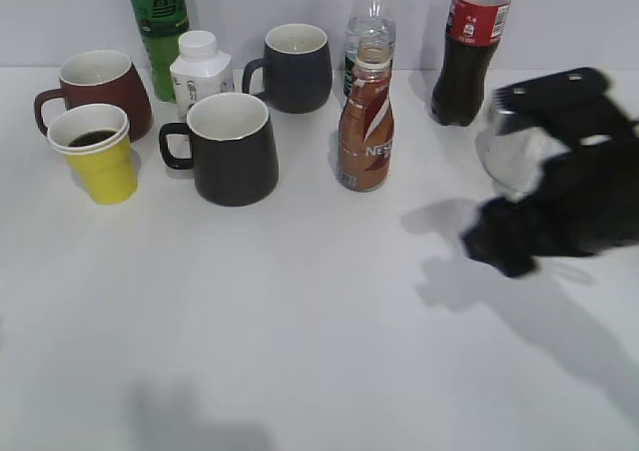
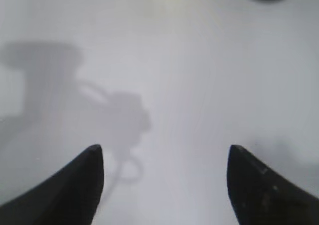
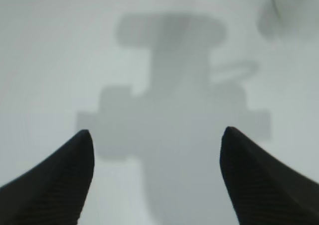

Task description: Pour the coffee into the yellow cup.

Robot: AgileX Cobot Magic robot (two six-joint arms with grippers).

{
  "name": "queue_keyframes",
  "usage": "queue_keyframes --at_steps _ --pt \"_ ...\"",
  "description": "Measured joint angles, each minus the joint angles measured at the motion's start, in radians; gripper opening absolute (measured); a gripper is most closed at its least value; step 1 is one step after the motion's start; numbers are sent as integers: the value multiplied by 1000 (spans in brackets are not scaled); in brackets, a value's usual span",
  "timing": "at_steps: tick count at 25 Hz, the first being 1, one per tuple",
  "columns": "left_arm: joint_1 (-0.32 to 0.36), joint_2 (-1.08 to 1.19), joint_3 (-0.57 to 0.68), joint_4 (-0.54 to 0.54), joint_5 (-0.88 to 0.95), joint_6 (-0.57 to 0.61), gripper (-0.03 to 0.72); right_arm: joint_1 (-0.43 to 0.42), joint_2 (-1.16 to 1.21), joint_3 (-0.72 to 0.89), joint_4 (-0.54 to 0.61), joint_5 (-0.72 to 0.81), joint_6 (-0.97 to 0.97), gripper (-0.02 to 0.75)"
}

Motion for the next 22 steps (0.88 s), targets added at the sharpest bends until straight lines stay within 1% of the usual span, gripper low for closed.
queue_keyframes --at_steps 2,5,8,11,13,17,19,22 --pt "0 -43 0 0 96 38 586 0 -92 0 4 141 0 586" --pt "0 -104 0 1 192 96 586 0 -226 0 5 350 0 586" --pt "0 -174 16 5 209 130 585 0 -369 13 5 494 0 586" --pt "0 -266 77 21 215 138 571 0 -524 57 0 599 0 586" --pt "0 -328 90 21 223 140 566 0 -643 81 -8 656 0 585" --pt "0 -428 94 56 211 161 565 0 -831 120 -11 736 -16 582" --pt "0 -449 101 80 176 172 565 0 -928 142 -11 743 -46 581" --pt "0 -454 129 87 101 179 565 0 -1037 173 -13 747 -85 578"
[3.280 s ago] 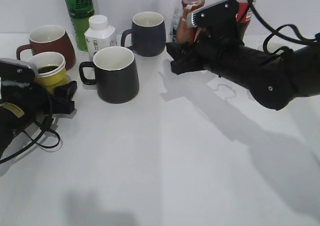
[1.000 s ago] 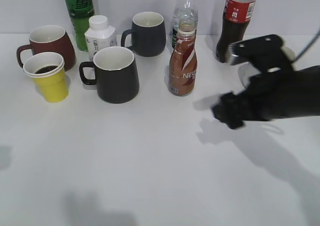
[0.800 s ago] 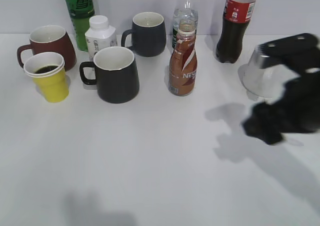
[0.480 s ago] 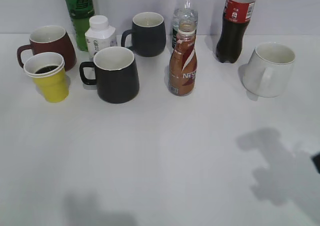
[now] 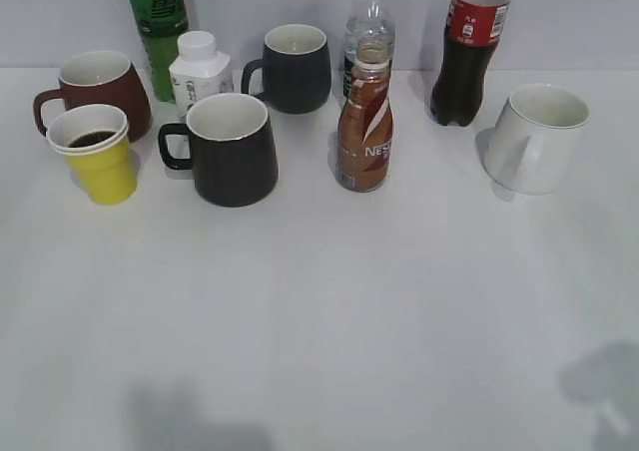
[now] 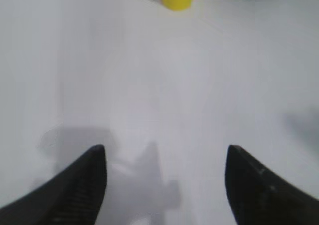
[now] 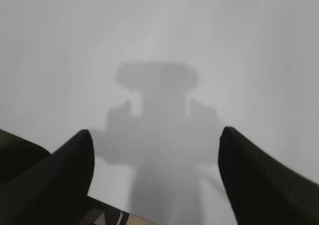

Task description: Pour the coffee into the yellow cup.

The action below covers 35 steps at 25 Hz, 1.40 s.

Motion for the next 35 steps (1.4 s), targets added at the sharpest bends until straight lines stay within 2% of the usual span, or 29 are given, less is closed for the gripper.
queue_keyframes --at_steps 4,25,27,32,35 --pt "0 0 18 -1 -30 1 565 0 -70 11 1 4 -22 577" --pt "0 0 18 -1 -34 2 565 -11 -74 12 17 6 -30 575" --pt "4 -1 18 -1 -34 2 565 -65 -85 12 21 6 -29 575" --pt "93 -55 18 -1 -34 2 565 -304 -173 12 21 6 -29 575" --pt "137 -82 18 -1 -34 2 565 -398 -257 12 21 7 -29 575"
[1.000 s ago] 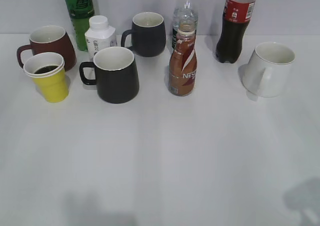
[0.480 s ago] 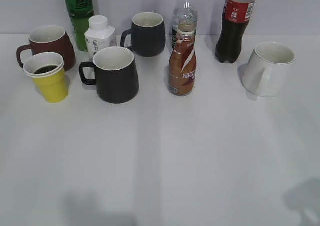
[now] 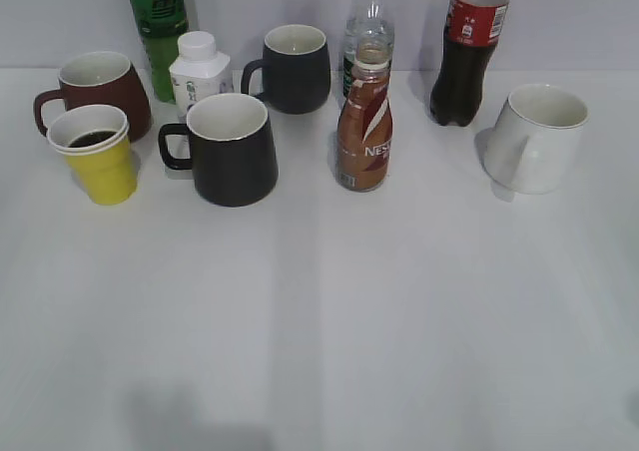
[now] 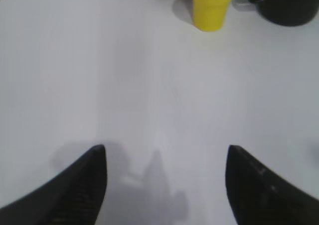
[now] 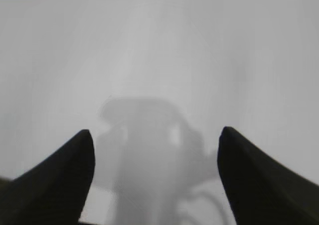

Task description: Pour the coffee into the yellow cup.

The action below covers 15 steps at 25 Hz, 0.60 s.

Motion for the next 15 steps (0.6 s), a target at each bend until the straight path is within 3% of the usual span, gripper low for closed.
queue_keyframes --at_steps 6,15 --pt "50 -76 0 0 -1 0 565 -38 -116 0 0 2 0 575" --pt "54 -148 0 0 0 0 565 -38 -117 1 0 2 -1 574"
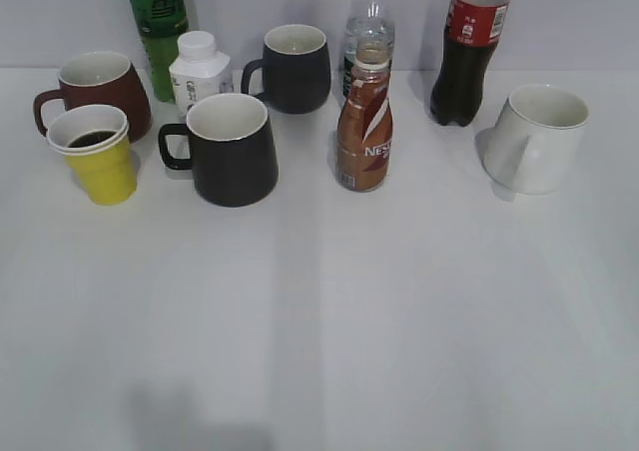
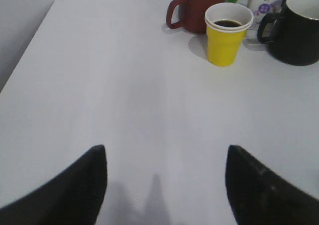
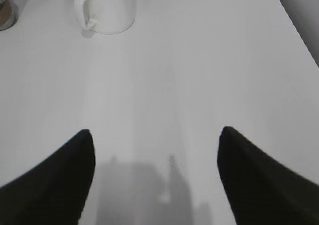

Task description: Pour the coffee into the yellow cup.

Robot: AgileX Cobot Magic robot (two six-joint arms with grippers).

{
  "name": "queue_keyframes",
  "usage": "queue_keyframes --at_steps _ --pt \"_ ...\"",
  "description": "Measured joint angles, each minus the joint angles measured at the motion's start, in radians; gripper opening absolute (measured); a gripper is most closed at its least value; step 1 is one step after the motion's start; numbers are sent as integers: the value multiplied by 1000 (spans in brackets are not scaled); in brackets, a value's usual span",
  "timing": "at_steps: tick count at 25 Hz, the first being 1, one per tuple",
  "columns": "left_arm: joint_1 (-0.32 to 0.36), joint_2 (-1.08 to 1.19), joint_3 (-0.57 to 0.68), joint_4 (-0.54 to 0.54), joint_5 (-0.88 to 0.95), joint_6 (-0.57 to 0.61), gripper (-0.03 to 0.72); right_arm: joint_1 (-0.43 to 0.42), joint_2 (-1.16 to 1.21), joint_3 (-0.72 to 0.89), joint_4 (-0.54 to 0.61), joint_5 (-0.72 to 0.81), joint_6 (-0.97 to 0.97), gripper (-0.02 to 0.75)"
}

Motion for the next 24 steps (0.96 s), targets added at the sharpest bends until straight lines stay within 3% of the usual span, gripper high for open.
queue_keyframes --at_steps 24 --pt "0 0 0 0 0 0 565 -2 -3 0 0 1 -1 574"
